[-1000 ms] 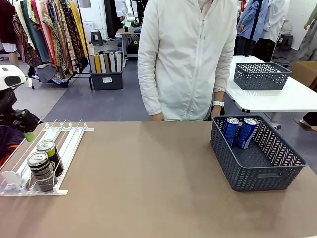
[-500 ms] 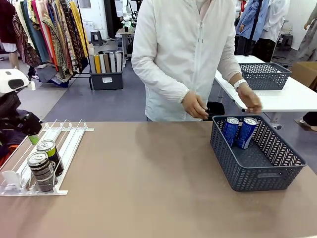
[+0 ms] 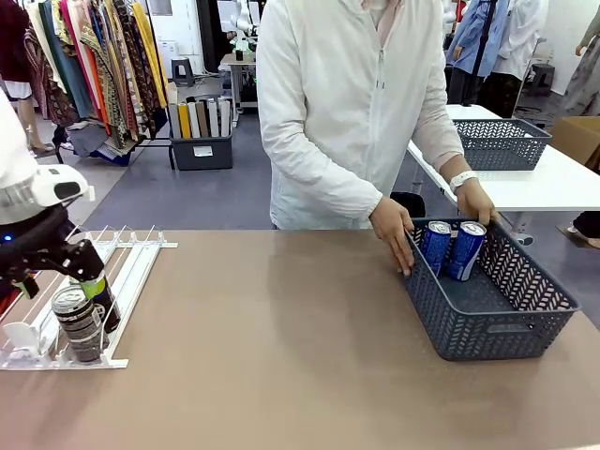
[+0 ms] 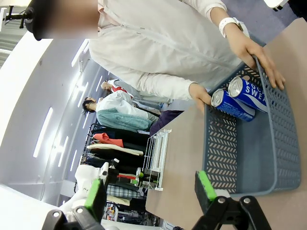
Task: Retrieve and store the cans from the dispenser.
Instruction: Pick up one can from the Automatic Can Dispenser and place it in the middle of the table.
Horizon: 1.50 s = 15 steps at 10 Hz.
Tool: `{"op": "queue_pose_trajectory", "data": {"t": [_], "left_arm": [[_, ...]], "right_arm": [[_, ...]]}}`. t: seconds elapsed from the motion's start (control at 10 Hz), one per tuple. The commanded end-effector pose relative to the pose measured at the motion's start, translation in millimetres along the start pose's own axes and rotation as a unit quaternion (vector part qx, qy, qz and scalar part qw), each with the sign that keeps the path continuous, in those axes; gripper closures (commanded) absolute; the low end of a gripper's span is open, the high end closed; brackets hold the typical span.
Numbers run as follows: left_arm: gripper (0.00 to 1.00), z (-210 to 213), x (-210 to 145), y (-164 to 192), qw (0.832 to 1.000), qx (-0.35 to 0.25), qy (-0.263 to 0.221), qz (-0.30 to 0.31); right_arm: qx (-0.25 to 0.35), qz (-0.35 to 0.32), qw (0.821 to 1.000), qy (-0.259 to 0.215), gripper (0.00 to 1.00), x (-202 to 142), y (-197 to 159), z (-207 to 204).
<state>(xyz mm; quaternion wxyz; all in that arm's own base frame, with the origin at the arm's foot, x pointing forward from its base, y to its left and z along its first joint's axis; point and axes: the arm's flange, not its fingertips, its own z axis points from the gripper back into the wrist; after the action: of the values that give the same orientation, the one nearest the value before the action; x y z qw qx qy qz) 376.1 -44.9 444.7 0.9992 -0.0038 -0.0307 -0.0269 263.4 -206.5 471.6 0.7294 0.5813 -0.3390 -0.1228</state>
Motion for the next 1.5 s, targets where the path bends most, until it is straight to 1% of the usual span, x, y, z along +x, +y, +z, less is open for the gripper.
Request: {"op": "queue_pose_trajectory", "data": {"t": [0.0,0.3,0.9,1.0,1.1,1.2,1.4], "left_arm": [[0.0,-16.2,9.3,-6.0,1.0,-0.015,0.014,0.005],[0.0,-30.6,15.7,-4.7,0.999,-0.023,0.03,0.009],[0.0,-32.1,15.2,-3.4,0.999,-0.015,0.039,0.014],[0.13,-31.9,15.3,-2.7,0.999,-0.006,0.036,0.017],[0.72,-32.1,15.1,-2.6,0.999,-0.006,0.037,0.018],[1.0,-32.2,15.2,-2.0,0.999,-0.004,0.034,0.02],[1.0,-31.9,14.9,-0.8,0.999,-0.005,0.035,0.021]], "right_arm": [[0.012,0.003,1.0,-0.01,0.0,2.6,2.8,-2.3],[0.012,0.003,1.0,-0.01,0.0,2.6,2.8,-2.3],[0.012,0.003,1.0,-0.01,0.0,2.6,2.8,-2.3],[0.012,0.003,1.0,-0.01,0.0,2.6,2.8,-2.3],[0.012,0.003,1.0,-0.01,0.0,2.6,2.8,-2.3],[0.012,0.003,1.0,-0.01,0.0,2.6,2.8,-2.3],[0.012,0.003,1.0,-0.01,0.0,2.6,2.8,-2.3]]}}
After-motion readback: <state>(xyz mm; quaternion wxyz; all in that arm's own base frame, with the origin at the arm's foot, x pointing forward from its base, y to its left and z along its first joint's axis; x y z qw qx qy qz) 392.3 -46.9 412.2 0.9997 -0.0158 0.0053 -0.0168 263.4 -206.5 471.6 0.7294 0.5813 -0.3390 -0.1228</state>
